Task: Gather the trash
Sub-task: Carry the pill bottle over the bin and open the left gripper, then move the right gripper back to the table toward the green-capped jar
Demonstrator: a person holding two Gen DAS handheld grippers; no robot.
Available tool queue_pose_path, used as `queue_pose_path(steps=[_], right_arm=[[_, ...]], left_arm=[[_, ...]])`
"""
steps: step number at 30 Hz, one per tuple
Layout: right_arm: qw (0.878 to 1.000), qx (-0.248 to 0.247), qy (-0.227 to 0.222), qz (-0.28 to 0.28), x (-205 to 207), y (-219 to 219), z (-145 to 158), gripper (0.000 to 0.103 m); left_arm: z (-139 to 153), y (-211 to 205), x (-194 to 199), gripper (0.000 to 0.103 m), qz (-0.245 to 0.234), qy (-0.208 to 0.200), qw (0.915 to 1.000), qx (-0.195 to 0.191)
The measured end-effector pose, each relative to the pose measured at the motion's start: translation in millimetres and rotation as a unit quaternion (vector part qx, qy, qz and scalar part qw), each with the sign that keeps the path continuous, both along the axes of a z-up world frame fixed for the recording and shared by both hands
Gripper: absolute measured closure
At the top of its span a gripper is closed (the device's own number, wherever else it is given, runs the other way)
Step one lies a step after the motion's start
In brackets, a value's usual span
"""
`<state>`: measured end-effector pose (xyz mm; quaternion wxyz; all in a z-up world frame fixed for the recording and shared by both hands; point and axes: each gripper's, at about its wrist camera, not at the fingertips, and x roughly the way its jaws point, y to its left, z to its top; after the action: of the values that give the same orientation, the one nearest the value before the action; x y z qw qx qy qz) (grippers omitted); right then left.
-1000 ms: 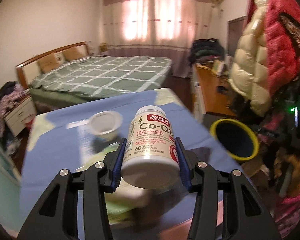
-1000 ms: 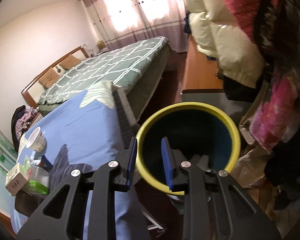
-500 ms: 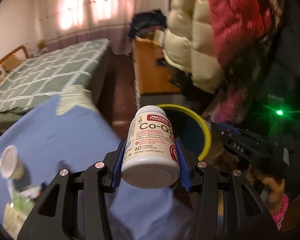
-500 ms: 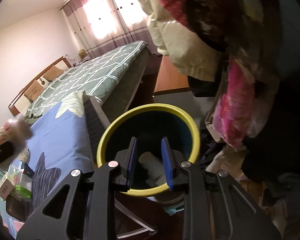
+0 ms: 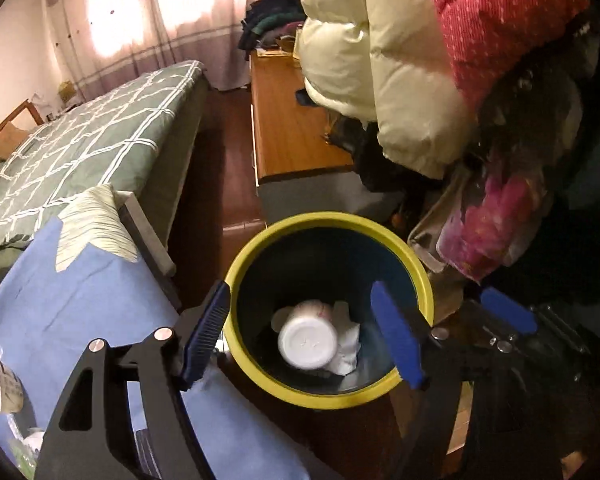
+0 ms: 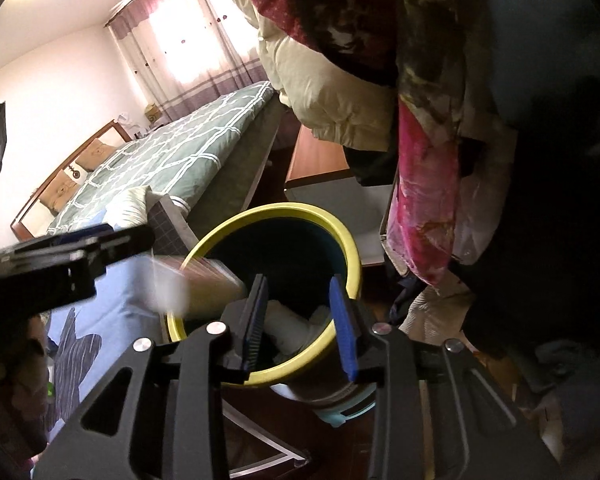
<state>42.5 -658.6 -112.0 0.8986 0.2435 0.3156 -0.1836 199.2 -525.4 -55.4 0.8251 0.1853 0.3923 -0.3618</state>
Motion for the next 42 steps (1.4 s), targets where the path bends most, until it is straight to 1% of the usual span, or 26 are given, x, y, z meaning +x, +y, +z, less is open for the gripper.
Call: queue_pose_path(steps=[3, 7, 11, 15, 17, 19, 21, 22, 25, 26, 28, 32, 35, 38, 42], right_arm=[[1.0, -0.003, -0.001, 0.002, 0.7, 4.4, 1.7, 0.072], [1.0, -0.004, -0.004, 0.01, 3.5, 12.8, 3.7, 0.072], [1.0, -0.008, -0.003, 0.025, 8.5, 27.6, 6.0, 0.071], [0.999, -0.016, -0.002, 0.046, 14.0, 48.9, 10.6, 0.071], [0.998, -0.02, -0.003, 0.058, 17.9, 61.9, 13.5, 0.069], [0.997, -0.024, -0.003, 0.073, 22.6, 76.5, 16.4, 0.069], [0.996, -0.028, -0.003, 0.09, 27.9, 94.2, 20.0, 0.068], [0.995, -0.03, -0.004, 0.1, 31.2, 104.5, 21.7, 0.068], [0.99, -0.034, -0.003, 0.135, 42.8, 137.6, 25.3, 0.067], [0.988, -0.036, -0.001, 0.148, 47.0, 149.2, 25.7, 0.067], [0.984, -0.039, 0.002, 0.173, 55.7, 172.9, 26.6, 0.067], [0.973, -0.046, 0.009, 0.225, 71.2, 220.2, 28.1, 0.067], [0.963, -0.053, 0.009, 0.263, 78.6, 255.5, 33.7, 0.067], [0.95, -0.048, 0.003, 0.307, 85.8, 285.7, 41.3, 0.067], [0.936, -0.063, -0.009, 0.345, 89.3, 319.1, 55.0, 0.065]], left_arm=[[18.7, 14.7, -8.9, 0.03, -0.001, 0.0, 0.9998, -0.02], [52.3, 55.4, -29.7, 0.02, 0.013, -0.024, 0.9983, -0.053], [80.4, 113.0, -51.9, 0.014, 0.039, -0.049, 0.9941, -0.089], [92.2, 170.3, -68.1, 0.011, 0.072, -0.059, 0.9888, -0.117], [95.2, 203.9, -76.9, 0.01, 0.094, -0.065, 0.9847, -0.131], [97.4, 240.7, -85.8, 0.01, 0.125, -0.079, 0.9788, -0.142], [97.2, 269.1, -94.5, 0.008, 0.152, -0.095, 0.9732, -0.145], [96.7, 290.5, -99.7, 0.007, 0.174, -0.108, 0.9681, -0.144], [92.3, 336.4, -109.8, 0.007, 0.225, -0.128, 0.9554, -0.141], [89.5, 358.8, -113.2, 0.007, 0.249, -0.132, 0.949, -0.142], [86.6, 387.8, -117.6, 0.007, 0.28, -0.136, 0.9395, -0.143], [76.0, 449.4, -128.2, 0.007, 0.352, -0.147, 0.9141, -0.139], [69.3, 484.4, -135.5, 0.007, 0.388, -0.154, 0.8993, -0.132], [62.7, 506.5, -140.5, 0.007, 0.403, -0.148, 0.8929, -0.137], [57.4, 520.7, -145.7, 0.007, 0.418, -0.149, 0.8855, -0.138]])
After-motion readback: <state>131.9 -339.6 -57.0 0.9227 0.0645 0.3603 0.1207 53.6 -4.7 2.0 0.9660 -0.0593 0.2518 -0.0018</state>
